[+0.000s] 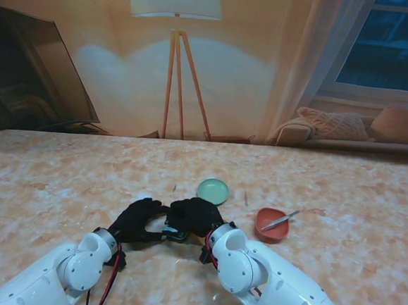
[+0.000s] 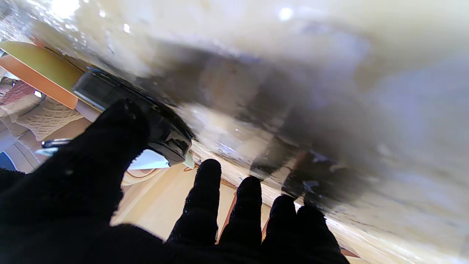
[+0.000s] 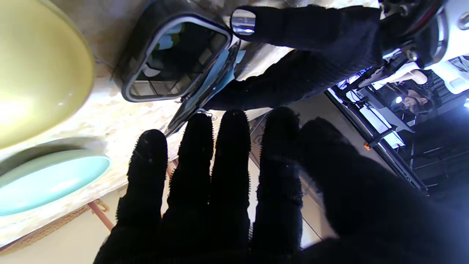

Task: Refill the pill box with tweezers

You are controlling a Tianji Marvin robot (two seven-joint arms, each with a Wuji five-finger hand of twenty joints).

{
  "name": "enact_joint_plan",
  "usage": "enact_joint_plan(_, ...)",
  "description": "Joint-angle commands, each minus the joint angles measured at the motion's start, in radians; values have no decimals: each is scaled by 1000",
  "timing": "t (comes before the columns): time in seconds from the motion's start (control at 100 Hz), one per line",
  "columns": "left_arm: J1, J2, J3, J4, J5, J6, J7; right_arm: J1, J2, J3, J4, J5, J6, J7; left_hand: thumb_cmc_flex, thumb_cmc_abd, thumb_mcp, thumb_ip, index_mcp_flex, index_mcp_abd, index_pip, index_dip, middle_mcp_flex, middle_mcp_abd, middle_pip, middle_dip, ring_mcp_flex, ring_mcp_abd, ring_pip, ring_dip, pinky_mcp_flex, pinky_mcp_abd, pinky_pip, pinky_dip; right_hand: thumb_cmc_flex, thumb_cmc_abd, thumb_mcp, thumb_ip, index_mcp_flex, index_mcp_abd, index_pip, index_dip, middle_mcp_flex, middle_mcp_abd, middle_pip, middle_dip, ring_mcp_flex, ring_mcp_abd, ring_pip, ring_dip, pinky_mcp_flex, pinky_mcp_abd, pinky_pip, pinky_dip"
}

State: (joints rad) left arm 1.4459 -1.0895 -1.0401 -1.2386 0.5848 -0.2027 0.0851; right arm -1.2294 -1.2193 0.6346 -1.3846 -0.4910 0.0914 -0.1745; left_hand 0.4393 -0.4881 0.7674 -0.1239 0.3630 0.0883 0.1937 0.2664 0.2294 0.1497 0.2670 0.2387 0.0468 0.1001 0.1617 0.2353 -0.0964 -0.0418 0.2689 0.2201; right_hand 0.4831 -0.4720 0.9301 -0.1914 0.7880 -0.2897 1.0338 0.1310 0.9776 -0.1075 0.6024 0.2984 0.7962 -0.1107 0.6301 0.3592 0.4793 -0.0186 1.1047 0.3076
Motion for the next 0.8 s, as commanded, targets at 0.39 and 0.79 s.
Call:
enact_joint_plan(0.39,30,-14,20,44,2,7,-28,-42,-12,8,68,49,-9,0,-3,-13,4,-7,18,-3,2,6,25,1,30,15,61,42,78,13,122,60,206,37,14,7,18,-19,23,-16,21,-4,39,3,19,23,22,-20,20,32,0,-20,38,21)
enact_joint_plan(0.79,39,-20,13,40,3,18,-2,-72,-6,44,17,39,-2,-16,3,21,-28,-8,18,5,-2,4,31,2,34,17,66,45,83,15,122,62,215,41,3,2,8,-19,-14,-8,4,-1,11,11,3,18,2,-5,0,22,-13,0,28,17)
